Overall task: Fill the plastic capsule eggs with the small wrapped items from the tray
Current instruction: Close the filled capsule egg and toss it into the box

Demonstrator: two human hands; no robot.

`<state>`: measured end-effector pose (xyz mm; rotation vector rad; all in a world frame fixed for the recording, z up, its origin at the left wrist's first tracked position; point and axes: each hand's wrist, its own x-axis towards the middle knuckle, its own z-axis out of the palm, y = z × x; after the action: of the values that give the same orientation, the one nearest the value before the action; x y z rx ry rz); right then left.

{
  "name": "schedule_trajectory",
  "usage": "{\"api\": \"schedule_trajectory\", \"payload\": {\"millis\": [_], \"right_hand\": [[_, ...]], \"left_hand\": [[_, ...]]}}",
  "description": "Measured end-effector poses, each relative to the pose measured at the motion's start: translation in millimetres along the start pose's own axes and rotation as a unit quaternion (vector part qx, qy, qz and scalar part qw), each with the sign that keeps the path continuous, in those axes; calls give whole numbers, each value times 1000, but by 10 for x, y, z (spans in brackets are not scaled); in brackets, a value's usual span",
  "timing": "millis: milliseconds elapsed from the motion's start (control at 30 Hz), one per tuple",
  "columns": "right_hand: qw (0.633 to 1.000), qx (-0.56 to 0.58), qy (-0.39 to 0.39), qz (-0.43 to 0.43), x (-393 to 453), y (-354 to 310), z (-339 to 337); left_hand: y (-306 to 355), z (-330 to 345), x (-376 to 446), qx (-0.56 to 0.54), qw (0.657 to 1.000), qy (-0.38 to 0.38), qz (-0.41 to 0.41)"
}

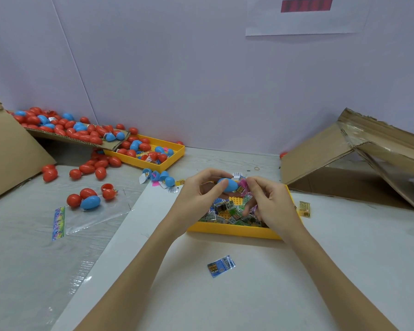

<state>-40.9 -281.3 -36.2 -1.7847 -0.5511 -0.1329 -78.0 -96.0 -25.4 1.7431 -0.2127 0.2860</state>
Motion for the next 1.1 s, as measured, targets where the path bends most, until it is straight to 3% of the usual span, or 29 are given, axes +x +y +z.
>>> {"api": "schedule_trajectory", "payload": {"millis": [333,733,1100], "right_hand": [[1000,7,-23,8,14,19,6],[995,70,4,74,44,4,-55],[998,31,1,50,49,59,-55]], "left_hand": [[5,-14,-12,-4,1000,-1,-4],[6,-11,-12,-4,1000,14,-16],[-6,25,-12,3,1000,-6,-12]]}}
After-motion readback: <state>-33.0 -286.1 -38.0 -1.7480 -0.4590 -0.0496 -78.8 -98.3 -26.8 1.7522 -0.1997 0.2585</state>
